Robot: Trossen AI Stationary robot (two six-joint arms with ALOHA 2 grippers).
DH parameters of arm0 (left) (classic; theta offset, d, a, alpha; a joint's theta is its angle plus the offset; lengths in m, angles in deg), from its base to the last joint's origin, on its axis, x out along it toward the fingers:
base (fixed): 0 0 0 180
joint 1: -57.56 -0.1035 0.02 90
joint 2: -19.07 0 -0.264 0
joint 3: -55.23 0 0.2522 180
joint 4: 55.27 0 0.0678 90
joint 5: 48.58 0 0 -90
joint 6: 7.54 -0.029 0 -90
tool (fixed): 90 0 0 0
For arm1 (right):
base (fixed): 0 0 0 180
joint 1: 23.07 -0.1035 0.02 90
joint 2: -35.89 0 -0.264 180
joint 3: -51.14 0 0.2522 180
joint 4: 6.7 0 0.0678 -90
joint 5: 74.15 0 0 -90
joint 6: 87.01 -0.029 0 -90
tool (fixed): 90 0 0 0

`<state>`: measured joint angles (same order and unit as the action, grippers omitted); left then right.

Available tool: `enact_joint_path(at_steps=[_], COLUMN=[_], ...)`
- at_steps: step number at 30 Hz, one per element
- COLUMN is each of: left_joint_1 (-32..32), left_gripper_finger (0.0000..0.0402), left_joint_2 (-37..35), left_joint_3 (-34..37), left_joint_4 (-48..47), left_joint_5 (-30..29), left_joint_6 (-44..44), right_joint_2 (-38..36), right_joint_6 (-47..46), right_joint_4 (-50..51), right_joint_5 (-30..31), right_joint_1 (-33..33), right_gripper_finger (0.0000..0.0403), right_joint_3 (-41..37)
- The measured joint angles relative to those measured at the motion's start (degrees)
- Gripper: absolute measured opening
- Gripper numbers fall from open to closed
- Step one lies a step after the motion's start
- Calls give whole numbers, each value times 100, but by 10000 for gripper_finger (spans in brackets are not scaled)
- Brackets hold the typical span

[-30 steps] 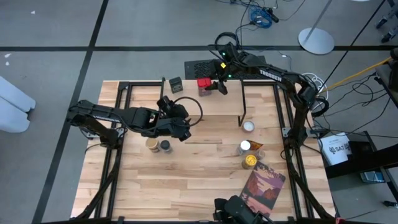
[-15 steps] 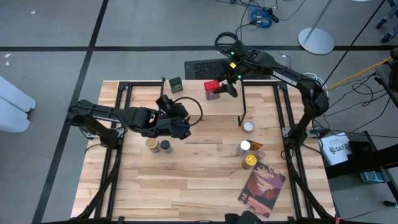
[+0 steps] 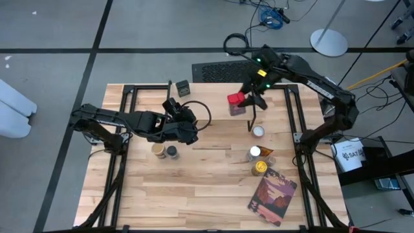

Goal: Shelf spices
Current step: Put the red spice can on the table

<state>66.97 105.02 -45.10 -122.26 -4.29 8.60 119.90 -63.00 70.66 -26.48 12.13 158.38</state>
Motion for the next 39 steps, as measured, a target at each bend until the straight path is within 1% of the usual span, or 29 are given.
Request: enact_joint_path(at_steps=[4, 11, 17, 21, 26, 31, 36, 39], left_joint_1=[0, 95, 200, 263, 349, 422, 450, 450], left_gripper_finger=[315, 315, 315, 315, 315, 315, 315, 315], left_joint_2=[0, 0, 0, 0, 0, 0, 0, 0], left_joint_3=[0, 0, 0, 0, 0, 0, -2, 0], left_joint_4=[2, 26, 47, 190, 350, 393, 509, 507], left_joint_5=[29, 90, 177, 191, 233, 243, 245, 245], left_joint_6=[6, 163, 308, 310, 310, 352, 369, 368], right_joint_2=[-431, -1253, -1932, -2432, -3093, -3821, -4593, -5108], right_joint_6=[-263, -841, -1499, -1982, -2567, -3083, -3340, -3581], right_joint_4=[457, 918, 1195, 1196, 1019, 664, 644, 638], right_joint_5=[0, 1, 41, 81, 557, 962, 1273, 1583], right_joint_1=[-160, -480, -867, -1164, -1519, -1727, -1774, -1768], right_gripper_finger=[212, 212, 212, 212, 212, 212, 212, 212], right_joint_3=[1, 2, 0, -181, -710, -1495, -2360, -2879])
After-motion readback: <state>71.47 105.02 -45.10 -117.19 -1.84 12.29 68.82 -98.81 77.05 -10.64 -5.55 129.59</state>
